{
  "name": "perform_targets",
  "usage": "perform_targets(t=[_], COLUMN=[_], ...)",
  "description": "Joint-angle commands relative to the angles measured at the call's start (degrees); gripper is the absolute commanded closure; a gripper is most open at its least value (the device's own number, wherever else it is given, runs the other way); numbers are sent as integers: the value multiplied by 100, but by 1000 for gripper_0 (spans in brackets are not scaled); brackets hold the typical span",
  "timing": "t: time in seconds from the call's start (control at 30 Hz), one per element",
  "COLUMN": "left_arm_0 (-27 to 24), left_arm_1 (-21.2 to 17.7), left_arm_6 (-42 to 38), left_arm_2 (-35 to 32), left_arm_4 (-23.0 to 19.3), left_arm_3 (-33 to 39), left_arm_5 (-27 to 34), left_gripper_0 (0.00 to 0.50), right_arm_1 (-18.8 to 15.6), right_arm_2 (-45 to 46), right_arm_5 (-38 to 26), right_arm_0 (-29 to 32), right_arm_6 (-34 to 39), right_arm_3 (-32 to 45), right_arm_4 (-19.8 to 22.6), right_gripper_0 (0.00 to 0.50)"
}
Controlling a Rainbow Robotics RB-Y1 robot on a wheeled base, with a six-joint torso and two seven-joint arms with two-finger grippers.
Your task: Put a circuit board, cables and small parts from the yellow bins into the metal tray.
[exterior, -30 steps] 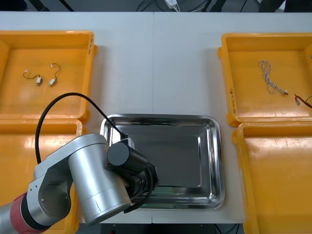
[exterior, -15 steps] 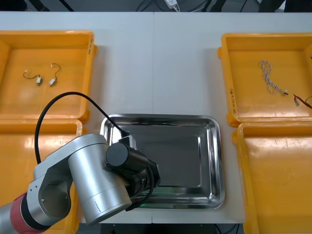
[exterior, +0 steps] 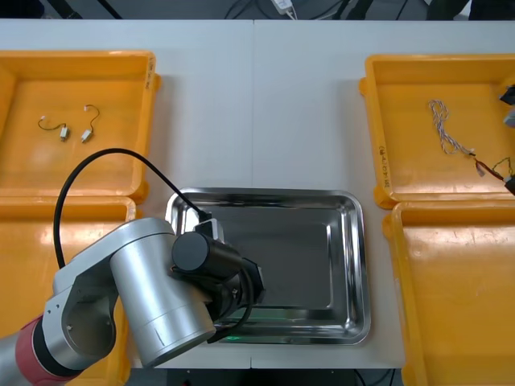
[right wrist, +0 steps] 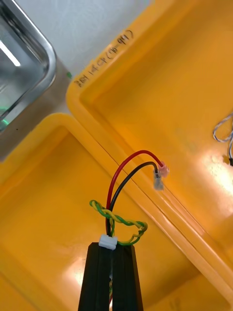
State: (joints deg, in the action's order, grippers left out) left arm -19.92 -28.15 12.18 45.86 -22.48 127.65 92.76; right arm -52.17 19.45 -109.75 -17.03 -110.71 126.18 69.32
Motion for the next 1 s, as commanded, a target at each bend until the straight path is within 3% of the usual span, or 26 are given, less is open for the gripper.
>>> perform_targets(t=[0.03, 0.37, 0.73, 1.0], left_arm_0=[-258, -882, -1497, -1681], left_arm_1=[-138, -428, -894, -1325], left_arm_6=[-181, 189, 690, 1437], left_arm_2=[-368, -965, -1431, -1862], left_arm_4=[-213, -1083, -1663, -2147], left_arm_3=[76, 76, 76, -39], left_arm_5=[-3, 665, 990, 1060], left_gripper_0=[0, 0, 0, 0], right_arm_1=[-153, 365, 954, 1192], right_arm_2=[-442, -926, -2367, -3141], right_arm_5=[-25, -25, 33, 270], right_arm_0=[-380, -565, -1189, -1215], right_arm_6=[269, 269, 348, 296], right_arm_3=[399, 566, 663, 795], right_arm_4=[47, 434, 161, -85], right_gripper_0=[500, 500, 500, 500])
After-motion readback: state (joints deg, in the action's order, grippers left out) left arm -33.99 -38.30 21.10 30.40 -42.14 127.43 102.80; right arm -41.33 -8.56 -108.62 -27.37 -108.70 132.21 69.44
